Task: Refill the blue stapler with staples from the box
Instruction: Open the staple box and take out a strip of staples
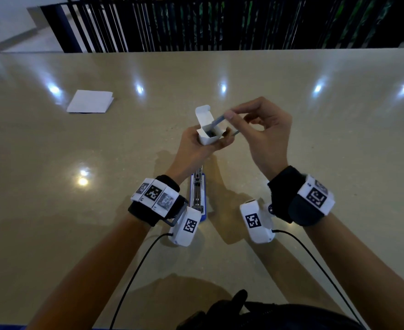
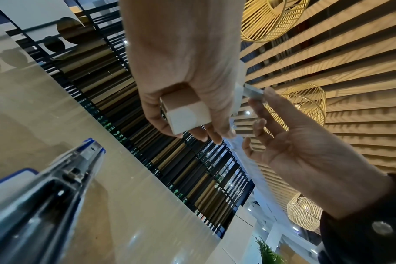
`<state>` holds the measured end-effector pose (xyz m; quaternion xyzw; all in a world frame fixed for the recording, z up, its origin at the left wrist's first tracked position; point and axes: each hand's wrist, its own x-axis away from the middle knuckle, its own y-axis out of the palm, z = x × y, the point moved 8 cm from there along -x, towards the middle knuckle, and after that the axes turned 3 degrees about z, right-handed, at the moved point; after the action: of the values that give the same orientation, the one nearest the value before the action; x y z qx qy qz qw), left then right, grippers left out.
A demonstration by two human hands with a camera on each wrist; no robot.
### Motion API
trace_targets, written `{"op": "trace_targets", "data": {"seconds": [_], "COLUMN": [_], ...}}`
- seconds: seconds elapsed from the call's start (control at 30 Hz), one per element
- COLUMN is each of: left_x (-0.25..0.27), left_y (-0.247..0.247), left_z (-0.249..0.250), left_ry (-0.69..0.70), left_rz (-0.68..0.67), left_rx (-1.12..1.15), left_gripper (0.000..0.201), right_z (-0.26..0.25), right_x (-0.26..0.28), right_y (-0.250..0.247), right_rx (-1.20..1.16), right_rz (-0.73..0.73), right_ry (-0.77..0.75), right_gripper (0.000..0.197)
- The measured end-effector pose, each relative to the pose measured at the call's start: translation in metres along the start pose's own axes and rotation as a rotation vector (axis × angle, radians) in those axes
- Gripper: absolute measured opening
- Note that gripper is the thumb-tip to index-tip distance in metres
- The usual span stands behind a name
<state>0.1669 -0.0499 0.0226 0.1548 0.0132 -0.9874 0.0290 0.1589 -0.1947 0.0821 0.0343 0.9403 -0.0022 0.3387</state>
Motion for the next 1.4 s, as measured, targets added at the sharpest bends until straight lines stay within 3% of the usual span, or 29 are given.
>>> {"op": "trace_targets", "data": {"seconds": [0.37,0.57,0.8,1.07,1.4], "left_x": [-0.002,-0.002,-0.003,0.001,0.001], "left_y": [0.000,-0.012,-0.017,-0.017,-0.022], "left_z": [-0.001,-0.001,0.001,0.005,0.006], "left_ry": [0.098,0.124,0.153,0.156,0.231], "left_rz": [0.025,0.065,0.084,0.096,0.198], "left_rx": [0.031,0.007,-0.048,0.007,-0.117], "left_gripper": [0.029,0.026,0.024,0.032,0.026], "right_z": [-0.009,-0.012,-0.017,-0.016,-0.017], "right_x": [0.007,0.004,0.007,0.011,0.017], "right_y": [0.013,0.013,0.013,0.022,0.024], "right_rx": [0.242,0.331,0.362,0.442,0.455], "right_rz": [-0.036,-0.085,-0.018,0.002,0.092], "right_ry": [-0.195,-0.243,-0.296,-0.295,-0.233], "right_gripper": [0.015,0.019,0.017,0.023,0.021]}}
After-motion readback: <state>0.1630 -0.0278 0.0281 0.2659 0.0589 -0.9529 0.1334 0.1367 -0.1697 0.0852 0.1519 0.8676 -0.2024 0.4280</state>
